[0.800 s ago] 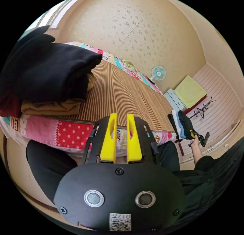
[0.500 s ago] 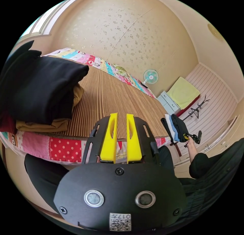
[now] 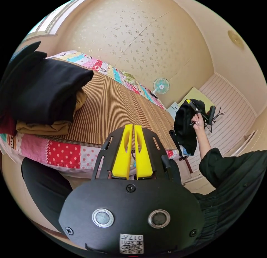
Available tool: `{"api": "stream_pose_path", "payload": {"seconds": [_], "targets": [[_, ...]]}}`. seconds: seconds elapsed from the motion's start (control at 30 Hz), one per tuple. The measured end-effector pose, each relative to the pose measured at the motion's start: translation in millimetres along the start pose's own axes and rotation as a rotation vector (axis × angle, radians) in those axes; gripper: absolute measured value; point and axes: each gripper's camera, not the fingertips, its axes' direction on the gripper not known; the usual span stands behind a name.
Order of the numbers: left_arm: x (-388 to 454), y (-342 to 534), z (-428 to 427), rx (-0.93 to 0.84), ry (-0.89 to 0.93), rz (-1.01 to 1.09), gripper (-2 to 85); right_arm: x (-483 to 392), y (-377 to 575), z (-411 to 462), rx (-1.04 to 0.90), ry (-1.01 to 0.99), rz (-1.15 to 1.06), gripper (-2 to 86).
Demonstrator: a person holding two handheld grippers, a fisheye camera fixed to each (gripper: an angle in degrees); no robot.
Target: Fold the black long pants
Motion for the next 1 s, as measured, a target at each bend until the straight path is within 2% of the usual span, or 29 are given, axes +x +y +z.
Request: {"api": "stream_pose_path", "payload": {"seconds": [0.1,0.17,0.27,0.33,0.43,0.57,0.67,0.77,0.87,1.0], "targets": [[-2.5,9.8,-6.1,-0.022,-0.024,0.013,-1.0,-71.1,30.1,85.0,-0.164,-0.292,-0.101,1.5],[-9.0,13.4,-7.6,-0.04,-0.027,0.008,-1.0,-104.4,58.7,125.5,-0.266,-0.373,-0.05,1.5],[-22.2,19.4,-12.5,-0.044,-0.032,-0.021,-1.0,-152.8,104.5,166.0,-0.522,-0.235,0.005,1.5],[-26.9,24.2,-13.2,-0.045,-0.039,-0.027,-1.0,-163.4,120.4,151.8,-0.495,-0.241,0.038,1.4],[-27.1,32.1,-1.6,-0.082,-0.04,-0.009,-0.9,-130.9,136.7,100.7,-0.393,-0.233,0.191,1.4],[-18.3,41.3,25.1,-0.127,0.003,0.018,-0.4,-12.4,194.3,-3.8,-0.084,0.001,0.67,2.0],[-2.5,41.7,40.2,-0.13,0.075,0.047,2.6,56.4,251.1,-39.5,-0.079,0.26,0.991,4.3],[22.9,36.7,47.0,-0.127,0.1,0.086,6.1,83.5,279.6,-60.0,-0.006,0.395,1.038,6.4],[43.8,34.8,44.6,-0.116,0.146,0.124,6.4,112.2,301.2,-49.4,0.054,0.181,1.125,8.2],[58.7,42.4,42.4,-0.141,0.151,0.154,6.5,126.2,313.5,-39.1,0.069,0.239,1.209,6.8]]}}
